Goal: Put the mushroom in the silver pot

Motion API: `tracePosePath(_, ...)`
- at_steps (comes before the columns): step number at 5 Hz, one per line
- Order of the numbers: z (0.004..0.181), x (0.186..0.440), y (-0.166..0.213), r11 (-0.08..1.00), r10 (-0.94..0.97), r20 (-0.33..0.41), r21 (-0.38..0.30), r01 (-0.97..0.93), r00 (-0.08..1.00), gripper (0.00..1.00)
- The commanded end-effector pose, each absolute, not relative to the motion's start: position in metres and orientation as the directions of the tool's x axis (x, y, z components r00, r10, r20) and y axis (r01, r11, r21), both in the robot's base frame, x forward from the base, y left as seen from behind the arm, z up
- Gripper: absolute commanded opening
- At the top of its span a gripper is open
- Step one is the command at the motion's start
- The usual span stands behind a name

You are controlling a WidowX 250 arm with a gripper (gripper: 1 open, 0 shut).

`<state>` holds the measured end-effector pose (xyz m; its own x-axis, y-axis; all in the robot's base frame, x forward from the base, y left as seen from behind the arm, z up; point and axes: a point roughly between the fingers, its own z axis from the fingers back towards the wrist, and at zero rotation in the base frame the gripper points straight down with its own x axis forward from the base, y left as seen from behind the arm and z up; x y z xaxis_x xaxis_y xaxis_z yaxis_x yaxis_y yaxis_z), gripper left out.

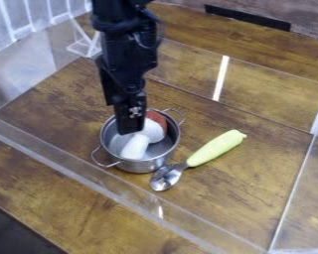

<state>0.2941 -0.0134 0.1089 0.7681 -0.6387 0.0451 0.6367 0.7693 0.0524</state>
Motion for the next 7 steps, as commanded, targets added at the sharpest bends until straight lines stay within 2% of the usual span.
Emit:
tracePosePath(1,0.140,0.303,-0.033,0.731,-0.682,0.119,0.119,0.671,0.722,1.00)
tracePosePath(2,0.139,0.307,-0.064,0.681,-0.732,0.121,0.125,0.721,0.670,1.00)
tracePosePath(3,0.133,0.307,-0.094,0.684,-0.730,0.123,0.123,0.719,0.673,0.00)
tracePosePath(4,0.120,0.307,-0.109,0.702,-0.712,0.125,0.106,0.704,0.691,1.00)
tracePosePath(5,0.104,0.306,-0.104,0.735,-0.678,0.117,0.106,0.670,0.725,0.00)
tracePosePath(6,0.086,0.302,-0.103,0.754,-0.656,0.105,0.101,0.649,0.747,0.00)
tracePosePath(7,0.091,0.301,-0.100,0.775,-0.632,0.101,0.096,0.625,0.769,1.00)
